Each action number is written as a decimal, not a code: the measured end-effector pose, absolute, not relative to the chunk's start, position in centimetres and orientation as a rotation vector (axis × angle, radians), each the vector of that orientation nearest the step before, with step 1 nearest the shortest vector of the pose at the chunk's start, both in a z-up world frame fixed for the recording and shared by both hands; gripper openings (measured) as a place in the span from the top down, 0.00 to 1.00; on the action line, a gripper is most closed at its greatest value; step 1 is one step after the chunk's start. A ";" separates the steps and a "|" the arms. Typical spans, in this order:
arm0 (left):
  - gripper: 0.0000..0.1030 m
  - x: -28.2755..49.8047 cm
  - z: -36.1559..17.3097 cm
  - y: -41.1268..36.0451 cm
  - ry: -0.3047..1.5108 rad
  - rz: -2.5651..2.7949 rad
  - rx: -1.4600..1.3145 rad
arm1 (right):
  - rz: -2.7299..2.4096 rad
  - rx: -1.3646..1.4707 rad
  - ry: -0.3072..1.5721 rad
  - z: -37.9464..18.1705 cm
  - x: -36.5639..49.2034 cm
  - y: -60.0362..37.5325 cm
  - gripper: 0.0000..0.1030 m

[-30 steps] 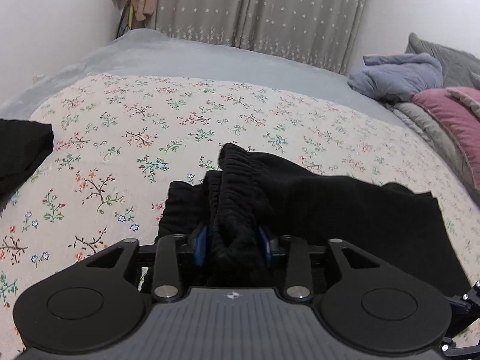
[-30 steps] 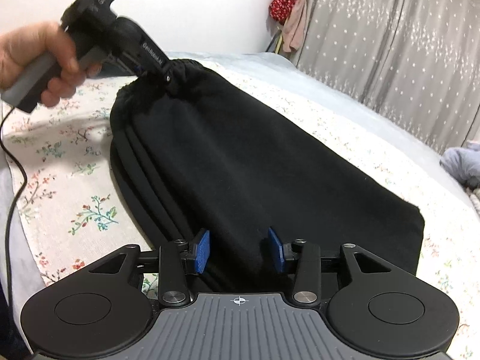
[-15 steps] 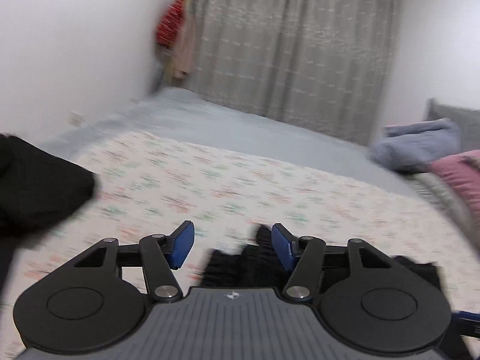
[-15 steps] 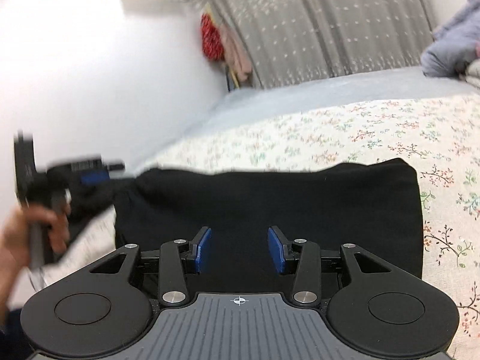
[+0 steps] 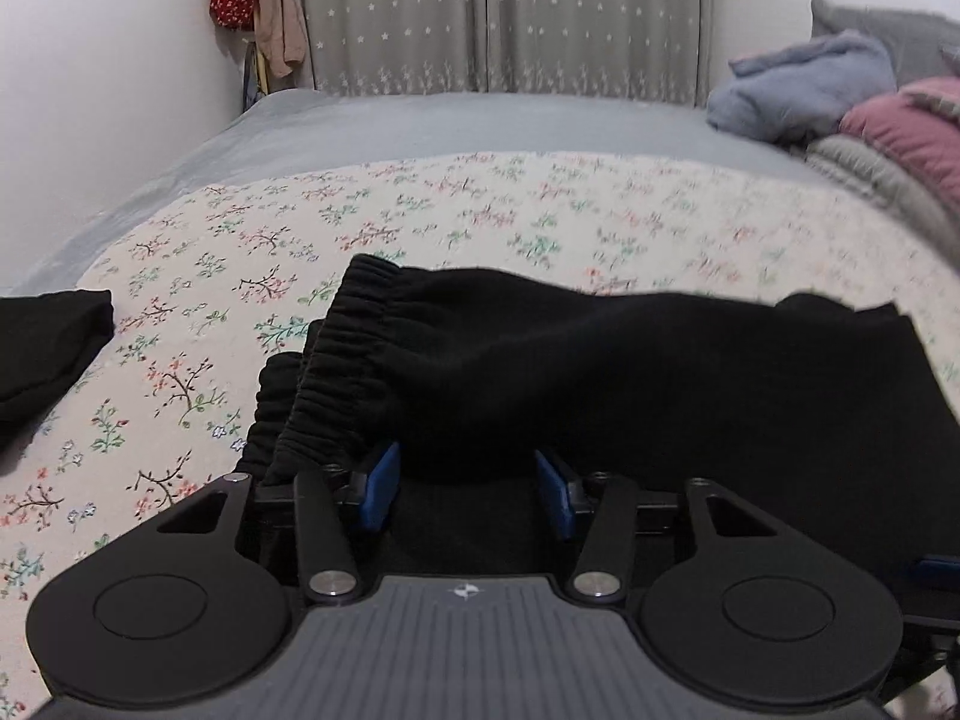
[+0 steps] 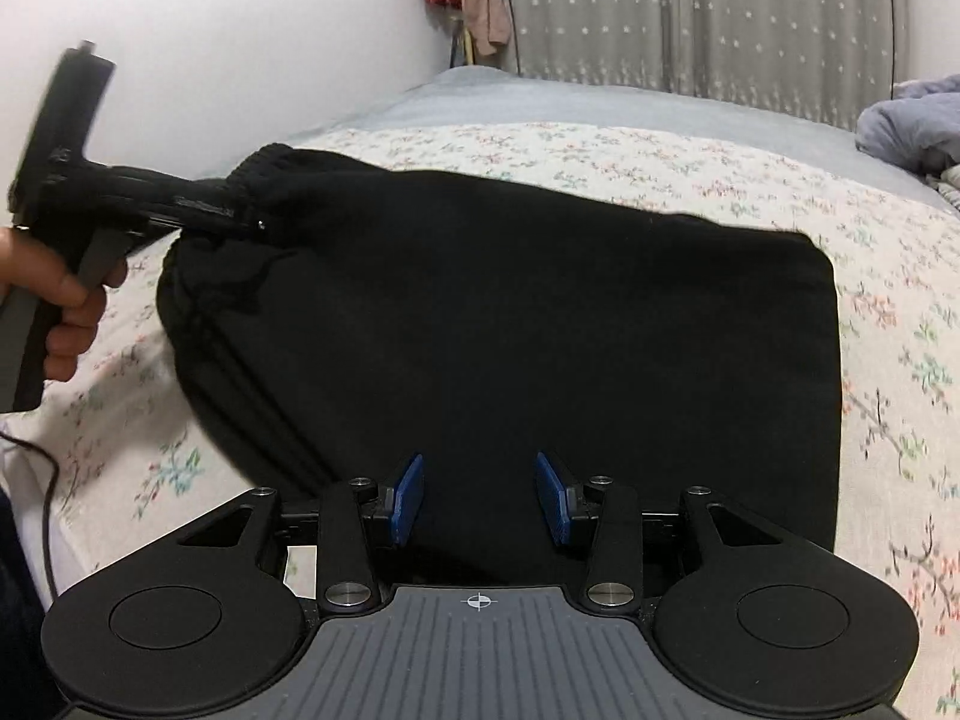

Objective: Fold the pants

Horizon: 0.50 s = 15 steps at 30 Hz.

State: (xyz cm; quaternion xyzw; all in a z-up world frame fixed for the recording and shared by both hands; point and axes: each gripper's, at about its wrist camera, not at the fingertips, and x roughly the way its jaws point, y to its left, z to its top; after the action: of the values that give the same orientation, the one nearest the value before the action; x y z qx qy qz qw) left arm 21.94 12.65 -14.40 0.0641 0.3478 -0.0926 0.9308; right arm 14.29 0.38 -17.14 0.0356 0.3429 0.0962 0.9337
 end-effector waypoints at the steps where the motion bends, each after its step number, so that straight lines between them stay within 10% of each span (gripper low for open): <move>1: 0.50 21.8 -14.4 12.4 0.712 -0.183 0.154 | 0.198 0.066 0.704 -17.1 14.3 0.3 0.61; 15: 0.48 19.5 -12.4 8.0 0.680 -0.382 0.070 | 0.140 0.216 0.605 -13.5 14.3 -6.3 0.60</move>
State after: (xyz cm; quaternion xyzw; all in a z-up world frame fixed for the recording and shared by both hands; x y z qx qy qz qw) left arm 19.52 8.03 -12.44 0.0341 0.3315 -0.1862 0.9243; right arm 14.34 -6.31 -13.49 0.1061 0.2970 0.0688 0.9465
